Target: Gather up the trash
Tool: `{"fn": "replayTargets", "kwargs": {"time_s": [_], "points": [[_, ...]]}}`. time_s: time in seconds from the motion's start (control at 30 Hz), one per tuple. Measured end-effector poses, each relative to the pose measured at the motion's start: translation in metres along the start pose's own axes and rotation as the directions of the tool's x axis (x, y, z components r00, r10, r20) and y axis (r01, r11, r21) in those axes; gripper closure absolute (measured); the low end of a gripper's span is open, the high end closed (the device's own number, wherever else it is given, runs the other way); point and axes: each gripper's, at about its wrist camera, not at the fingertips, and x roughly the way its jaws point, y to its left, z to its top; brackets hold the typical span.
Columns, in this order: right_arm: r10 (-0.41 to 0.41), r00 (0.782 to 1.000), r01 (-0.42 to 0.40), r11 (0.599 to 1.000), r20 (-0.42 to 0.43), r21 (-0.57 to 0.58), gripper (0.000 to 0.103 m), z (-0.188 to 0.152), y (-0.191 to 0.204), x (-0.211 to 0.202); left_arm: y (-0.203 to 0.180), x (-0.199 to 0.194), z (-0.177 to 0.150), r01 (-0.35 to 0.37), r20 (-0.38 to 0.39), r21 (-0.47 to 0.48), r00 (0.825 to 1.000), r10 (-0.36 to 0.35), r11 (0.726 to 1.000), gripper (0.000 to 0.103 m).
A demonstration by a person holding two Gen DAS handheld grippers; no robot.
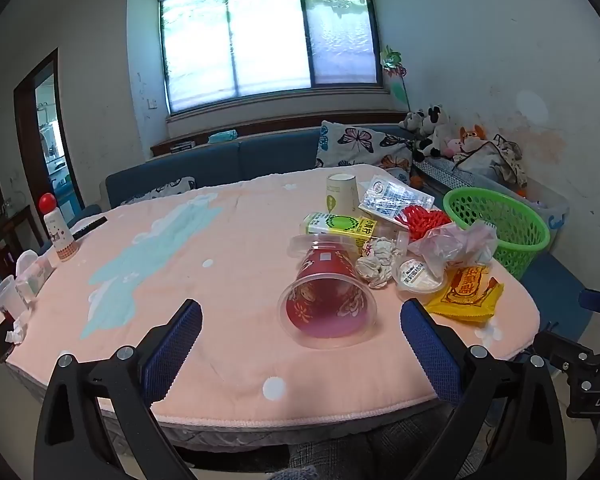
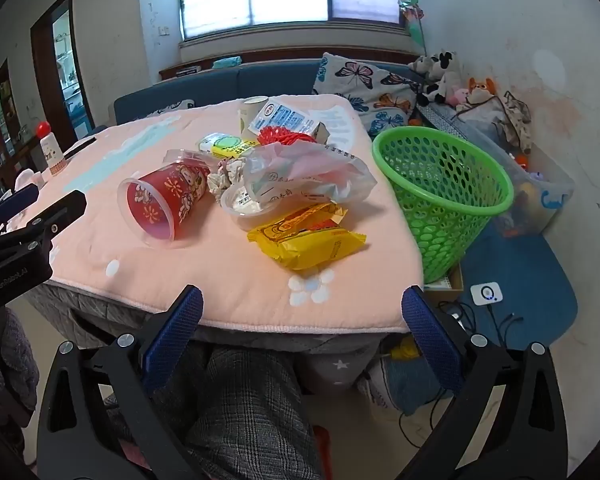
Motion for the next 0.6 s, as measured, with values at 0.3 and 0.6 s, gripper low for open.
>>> {"fn": "replayTargets", "kwargs": {"time_s": [0.3, 0.6], "points": [[-0.004, 1.000, 0.004, 1.000, -0.004, -0.004, 0.004, 0.0012, 0.0011, 0.0010, 0.0002, 0.0002, 0.0006, -0.003, -0.005, 0.000, 1.000, 0.003, 1.000, 0.007], [0.001, 1.000, -0.001, 1.000, -0.006, -0.002, 0.004, 0.0021, 0.0011, 0.0022, 0.0021, 0.0044, -0.0020, -0.003, -0.009, 0.001, 1.000, 0.003, 1.000, 0.007]]}}
